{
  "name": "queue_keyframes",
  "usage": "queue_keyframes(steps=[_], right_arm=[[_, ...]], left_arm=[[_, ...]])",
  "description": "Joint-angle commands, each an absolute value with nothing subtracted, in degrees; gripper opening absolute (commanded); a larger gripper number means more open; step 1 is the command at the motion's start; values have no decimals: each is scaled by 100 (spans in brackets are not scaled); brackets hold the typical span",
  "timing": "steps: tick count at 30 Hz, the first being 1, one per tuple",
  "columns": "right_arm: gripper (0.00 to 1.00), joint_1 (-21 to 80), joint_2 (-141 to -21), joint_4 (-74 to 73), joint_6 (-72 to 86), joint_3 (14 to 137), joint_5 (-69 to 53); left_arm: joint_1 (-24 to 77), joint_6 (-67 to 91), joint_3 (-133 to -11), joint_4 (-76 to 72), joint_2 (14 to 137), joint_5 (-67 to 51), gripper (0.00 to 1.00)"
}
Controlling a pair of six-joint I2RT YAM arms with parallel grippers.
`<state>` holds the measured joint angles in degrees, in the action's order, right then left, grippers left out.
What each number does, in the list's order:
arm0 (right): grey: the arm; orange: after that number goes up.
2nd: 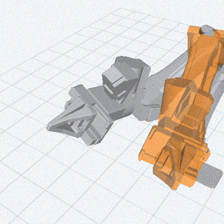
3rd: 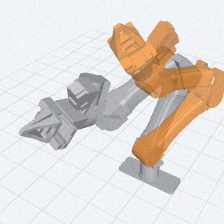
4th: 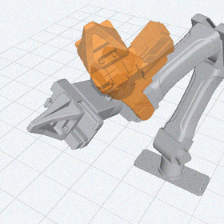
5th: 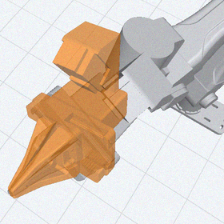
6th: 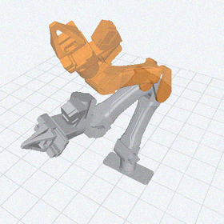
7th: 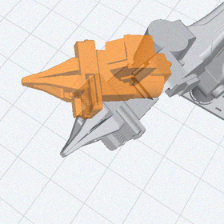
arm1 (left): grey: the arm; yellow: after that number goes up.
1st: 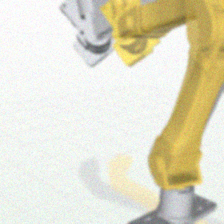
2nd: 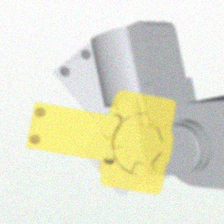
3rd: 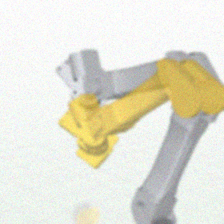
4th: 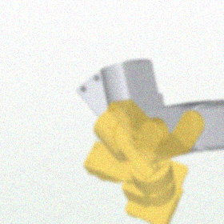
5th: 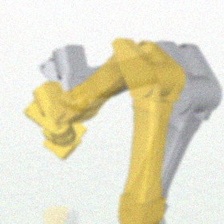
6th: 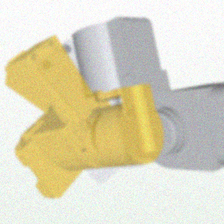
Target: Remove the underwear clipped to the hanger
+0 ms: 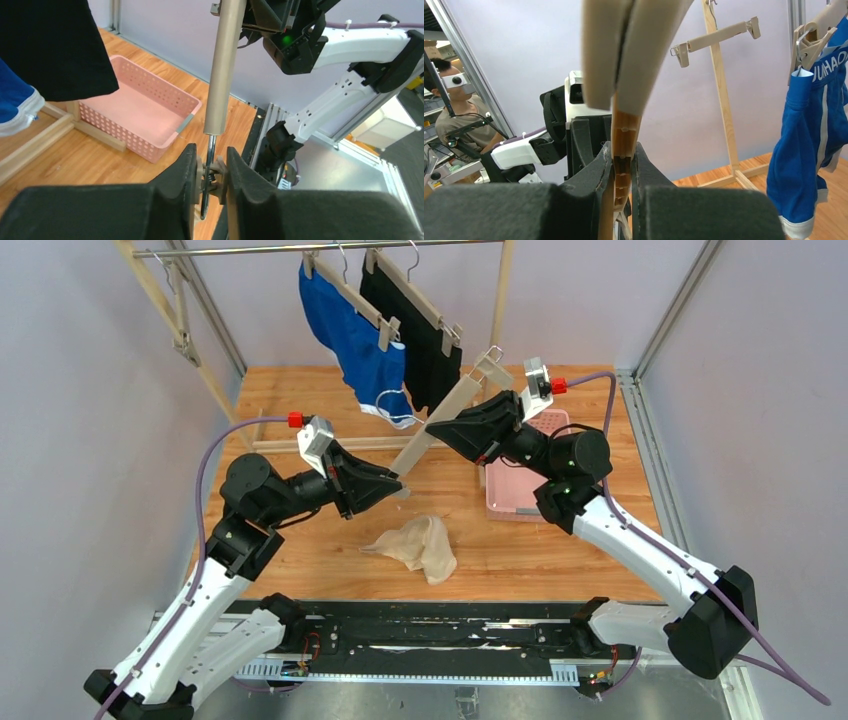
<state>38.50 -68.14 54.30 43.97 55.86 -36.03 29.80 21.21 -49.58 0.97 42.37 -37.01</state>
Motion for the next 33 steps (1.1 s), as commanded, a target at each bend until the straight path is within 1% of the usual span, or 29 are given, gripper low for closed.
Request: queue_keyframes(steps=[1,3,4,6,9,21,24,25,27,28,30,31,33], right_arm=[[1,3903,-6816,5600,4263,5703,-3539],[1,3916,-6820,5591,4278,5683,-3557],[0,3916,-6820,5597,4282,5670,-3571],[1,3917,-6820,5590,4282,5662,-3585],[1,3925,-6829,5575,4280,5660,-3619],[1,3974,-6825,5528,4270,5723,-3670],[1,4013,-6854,5546,4282,5772,-3683],[1,4030,-6872,5549,4280,5788,-3689],[0,4050,-6900,5553,4281,5800,-3700],[1,4058,-6910,5550,4280,5800,-3707],[1,4082,-6928,5546,4289,5795,-3718],[1,4085,-6934,5545,4298,5788,-3724],[1,4104,-6956,5546,4300,5769,-3724]], left_arm=[[3032,2105,-5237,218,4370,-3727,37],[3032,2103,-5323,189,4339,-3664,55],[3032,2108,-5352,133,4318,-3656,61],[3032,2130,-5392,-32,4295,-3664,66],[3032,2199,-5444,-275,4325,-3673,66],[3032,2252,-5607,-381,4705,-3892,52],[3028,2268,-5576,-433,4749,-3942,51],[3032,2272,-5558,-471,4754,-3944,50],[3037,2304,-5516,-563,4768,-3958,43],[3033,2329,-5495,-631,4772,-3986,36],[3032,2362,-5500,-680,4794,-4001,8],[3032,2380,-5502,-687,4798,-4003,1],[3032,2403,-5510,-703,4824,-4060,0]])
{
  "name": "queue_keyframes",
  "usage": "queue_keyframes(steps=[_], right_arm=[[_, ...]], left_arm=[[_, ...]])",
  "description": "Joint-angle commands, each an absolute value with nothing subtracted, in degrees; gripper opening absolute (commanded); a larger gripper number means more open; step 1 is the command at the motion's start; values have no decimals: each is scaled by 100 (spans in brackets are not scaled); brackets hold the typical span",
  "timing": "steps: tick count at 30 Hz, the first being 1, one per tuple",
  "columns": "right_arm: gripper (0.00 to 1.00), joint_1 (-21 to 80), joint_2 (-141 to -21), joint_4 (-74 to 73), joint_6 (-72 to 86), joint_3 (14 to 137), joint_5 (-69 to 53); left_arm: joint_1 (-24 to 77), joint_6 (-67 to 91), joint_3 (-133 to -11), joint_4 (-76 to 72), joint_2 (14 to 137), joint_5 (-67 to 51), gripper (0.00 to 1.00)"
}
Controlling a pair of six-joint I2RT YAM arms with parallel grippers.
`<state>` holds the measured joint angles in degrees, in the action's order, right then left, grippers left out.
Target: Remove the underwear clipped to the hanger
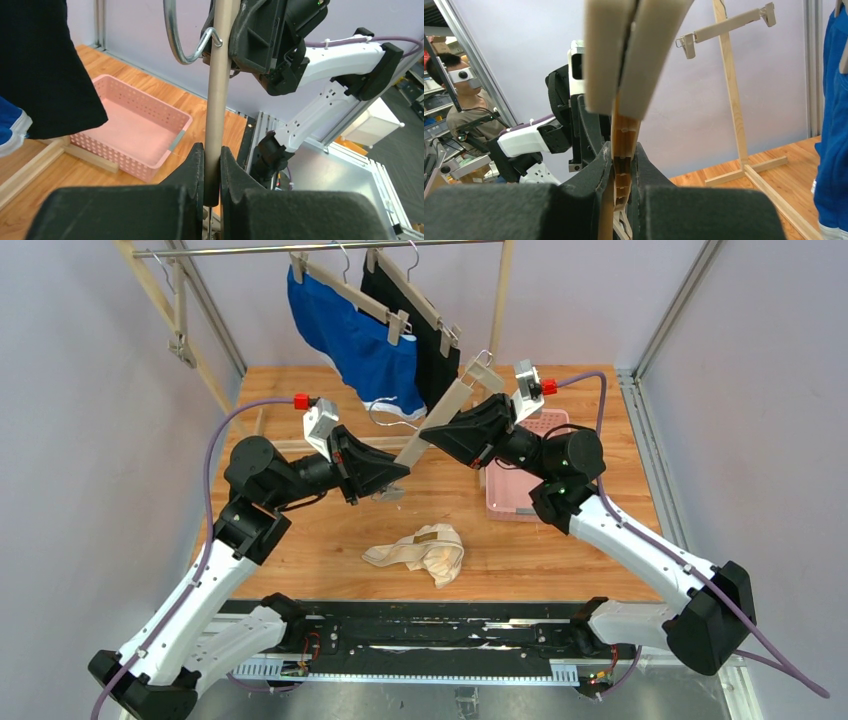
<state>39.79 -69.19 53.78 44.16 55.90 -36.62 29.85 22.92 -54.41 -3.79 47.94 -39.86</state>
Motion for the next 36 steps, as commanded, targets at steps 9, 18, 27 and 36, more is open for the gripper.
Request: queue_keyframes(steps=[9,18,27,36], right_arm=[[66,4113,-6811,4708,3921,5570,-3559],[72,4208,-6235,2380,2499,5067,-3087],[73,5768,-5951,-856,614,4970,-576],[73,6623,-6883,-1006,626,4711,452]], left_arm=[[3032,2021,-5755,404,4579,-3553,0],[3032,1028,-6445,2941,4029,-2330,0],[3032,995,-7299,5643,3336,-1184,0],[3032,1388,-7559,7138,3298,1231,0]])
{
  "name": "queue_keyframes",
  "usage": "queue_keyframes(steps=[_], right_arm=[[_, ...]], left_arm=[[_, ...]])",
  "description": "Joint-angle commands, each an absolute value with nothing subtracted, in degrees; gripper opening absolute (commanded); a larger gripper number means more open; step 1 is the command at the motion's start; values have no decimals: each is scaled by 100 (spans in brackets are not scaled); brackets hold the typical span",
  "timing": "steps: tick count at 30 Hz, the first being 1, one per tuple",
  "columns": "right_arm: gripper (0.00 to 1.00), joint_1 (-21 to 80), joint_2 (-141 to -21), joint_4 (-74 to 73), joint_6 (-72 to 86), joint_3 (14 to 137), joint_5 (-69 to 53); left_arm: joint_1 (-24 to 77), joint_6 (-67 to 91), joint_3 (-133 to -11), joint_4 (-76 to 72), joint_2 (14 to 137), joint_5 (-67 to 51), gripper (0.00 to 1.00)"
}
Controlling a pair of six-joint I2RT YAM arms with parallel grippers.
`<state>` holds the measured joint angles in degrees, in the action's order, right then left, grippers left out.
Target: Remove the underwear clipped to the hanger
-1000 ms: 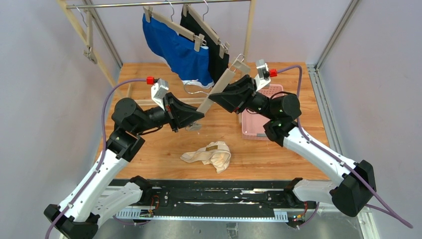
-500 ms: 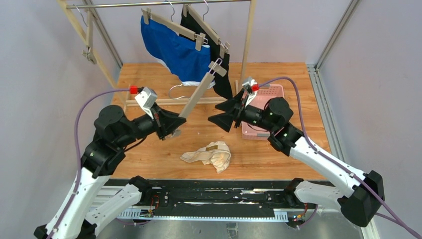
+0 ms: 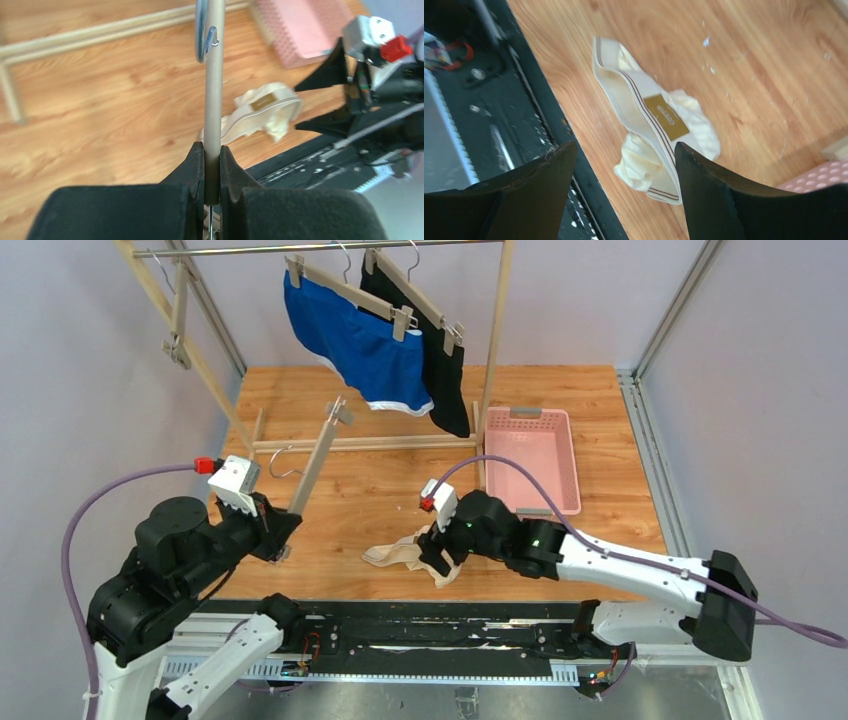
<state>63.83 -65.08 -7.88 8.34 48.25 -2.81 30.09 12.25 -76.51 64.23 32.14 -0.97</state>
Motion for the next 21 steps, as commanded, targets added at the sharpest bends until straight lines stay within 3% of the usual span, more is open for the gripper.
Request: queue_keyframes(steps=[1,6,11,14,15,17,18,21], right_arm=[[73,6645,-7029,-956,589,4724,503],[74,6658,-8015,-1238,506,5153,493],[71,6671,-8880,-1509,627,5370,445],[51,6671,-9206,-1563,812,5380,472],[32,6671,-9253,-1579,863,5387,489],[6,6671,-9246,-1628,936,5420,563],[1,6671,-9188,-1681,977,5451,641],[1,6671,-8740,-1887,969,5513,962]], left_arm=[[3032,1381,-7488,7135,3361,1479,0],[3032,1238,-7309,7069,4038,2731,0],[3032,968,-7676,6745,4596,2951,0],[3032,832,-8052,6586,4895,3126,0],[3032,794,-8168,6545,5011,3161,0],[3032,702,-8320,6422,5205,3187,0],[3025,658,-8357,6331,5307,3188,0],[2756,444,-8408,6019,5583,2976,0]])
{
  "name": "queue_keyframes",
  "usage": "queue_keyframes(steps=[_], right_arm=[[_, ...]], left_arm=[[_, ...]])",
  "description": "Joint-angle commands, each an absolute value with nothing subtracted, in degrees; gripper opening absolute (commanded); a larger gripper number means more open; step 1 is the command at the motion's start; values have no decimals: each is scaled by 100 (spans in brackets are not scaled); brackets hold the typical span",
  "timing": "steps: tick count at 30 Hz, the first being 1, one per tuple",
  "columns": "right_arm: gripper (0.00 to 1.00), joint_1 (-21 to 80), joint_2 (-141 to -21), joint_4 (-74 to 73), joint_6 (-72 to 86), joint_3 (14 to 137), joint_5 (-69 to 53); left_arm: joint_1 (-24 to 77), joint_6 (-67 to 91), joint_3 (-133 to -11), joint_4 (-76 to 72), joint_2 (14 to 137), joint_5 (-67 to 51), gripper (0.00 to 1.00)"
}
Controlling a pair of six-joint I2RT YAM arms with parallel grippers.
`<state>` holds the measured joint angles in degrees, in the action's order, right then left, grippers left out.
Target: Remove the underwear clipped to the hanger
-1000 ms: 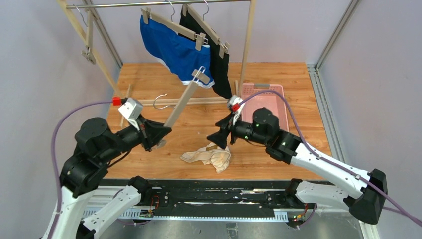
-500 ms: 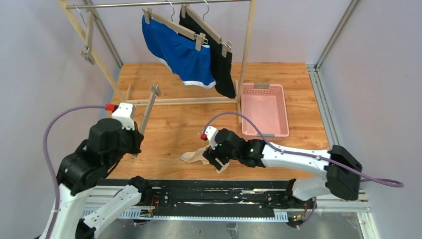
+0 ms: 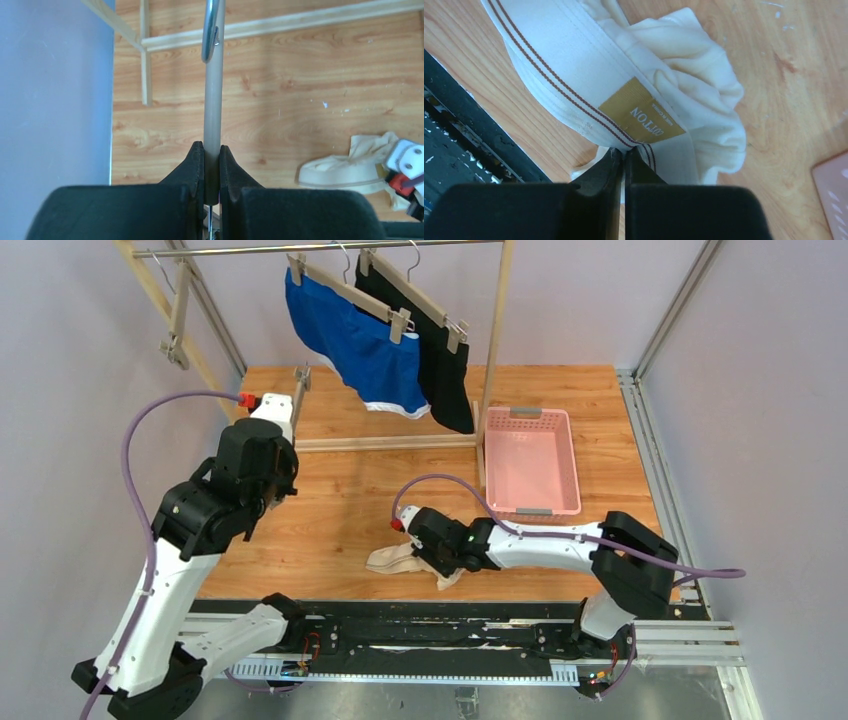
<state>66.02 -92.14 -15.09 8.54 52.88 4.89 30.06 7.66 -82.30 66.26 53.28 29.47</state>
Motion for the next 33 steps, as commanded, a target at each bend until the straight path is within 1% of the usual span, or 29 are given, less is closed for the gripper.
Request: queue_keyframes(steps=[1,3,6,11,15,18,22,29,33], right_arm=[[1,6667,-8504,-1964,948,5530,1124],[1,6622,-8015,-2146,905,5577,1494],[1,6372,-7290,-2559,835,5788,1860],[1,5517,-6284,-2758,513,6090,2475],[0,4276,-5869,-2718,428,6411,2372],[1,3551,-5864,-2636,409,6705,2183],[1,2824,-6069,-2293,373,6848,1768],[0,1919,-6798,-1633,487,6590,1191],[1,1638,-7239,-1381,578,6410,852]], left_arm=[[2470,368,-8435,5917,5693,2636,0],[1790,258,-8501,5709,5890,1770,0],[1161,116,-8894,5603,6249,1330,0],[1043,-63,-10073,5815,7048,1149,0],[827,-73,-10867,5936,7514,870,0],[676,-61,-11363,6023,7755,646,0],[352,1,-11835,6057,7987,249,0],[-59,-49,-12323,6091,8361,-280,0],[-211,-40,-12675,6063,8578,-519,0]])
